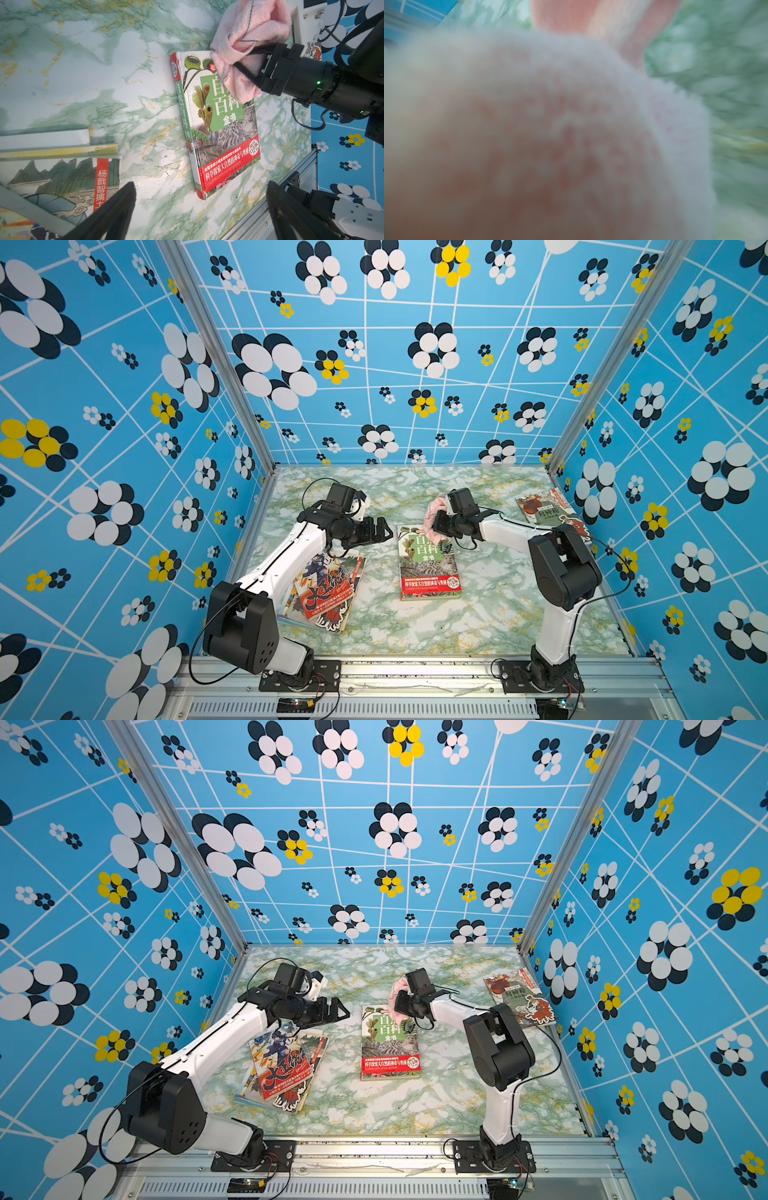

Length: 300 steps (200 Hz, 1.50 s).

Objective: Wipe the cover of the book
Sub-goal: Wipe the dirt from the cover of the book.

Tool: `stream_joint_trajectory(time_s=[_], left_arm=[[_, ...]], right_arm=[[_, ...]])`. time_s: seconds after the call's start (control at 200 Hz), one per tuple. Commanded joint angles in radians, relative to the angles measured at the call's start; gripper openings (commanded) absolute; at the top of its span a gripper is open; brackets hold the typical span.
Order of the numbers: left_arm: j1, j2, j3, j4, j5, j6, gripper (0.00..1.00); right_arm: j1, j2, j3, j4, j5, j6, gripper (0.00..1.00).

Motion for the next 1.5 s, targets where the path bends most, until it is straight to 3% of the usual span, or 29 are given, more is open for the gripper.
stream_joint_trajectory(time_s=[0.0,0.15,0.38,0.47,0.55,0.76,0.85,0.955,1.155,1.245,1.495], left_arm=[[0.006,-0.009,-0.009,-0.014,0.002,0.017,0.99],[0.006,-0.005,-0.011,-0.014,0.002,0.017,0.99],[0.006,-0.004,-0.01,-0.011,0.01,0.014,0.99],[0.006,-0.001,-0.008,-0.01,0.014,0.012,0.99],[0.005,0.004,-0.007,-0.008,0.017,0.011,0.99],[0.005,0.009,-0.01,-0.008,0.013,0.014,0.99],[0.005,0.01,-0.012,-0.009,0.013,0.013,0.99],[0.004,0.01,-0.013,-0.009,0.013,0.013,0.99],[0.003,0.008,-0.01,-0.006,0.02,0.011,0.99],[0.003,0.009,-0.011,-0.005,0.022,0.009,0.99],[0.003,0.013,-0.014,-0.003,0.021,0.009,0.99]], right_arm=[[0.125,0.126,0.08,-0.11,-0.043,0.018,0.0],[0.118,0.123,0.069,-0.094,-0.046,0.028,0.0],[-0.093,-0.053,-0.203,-0.067,-0.017,0.014,0.0],[-0.12,-0.093,-0.23,-0.091,0.014,-0.013,0.0],[-0.096,-0.082,-0.21,-0.083,-0.011,-0.005,0.0],[0.126,0.044,-0.03,-0.094,-0.044,0.009,0.0],[0.165,0.067,0.005,-0.091,-0.07,0.018,0.0],[0.13,0.021,-0.056,-0.092,-0.04,0.012,0.0],[-0.083,-0.141,-0.287,-0.091,0.001,0.002,0.0],[-0.095,-0.179,-0.311,-0.113,0.007,-0.024,0.0],[0.164,-0.06,-0.164,-0.097,0.0,-0.014,0.0]])
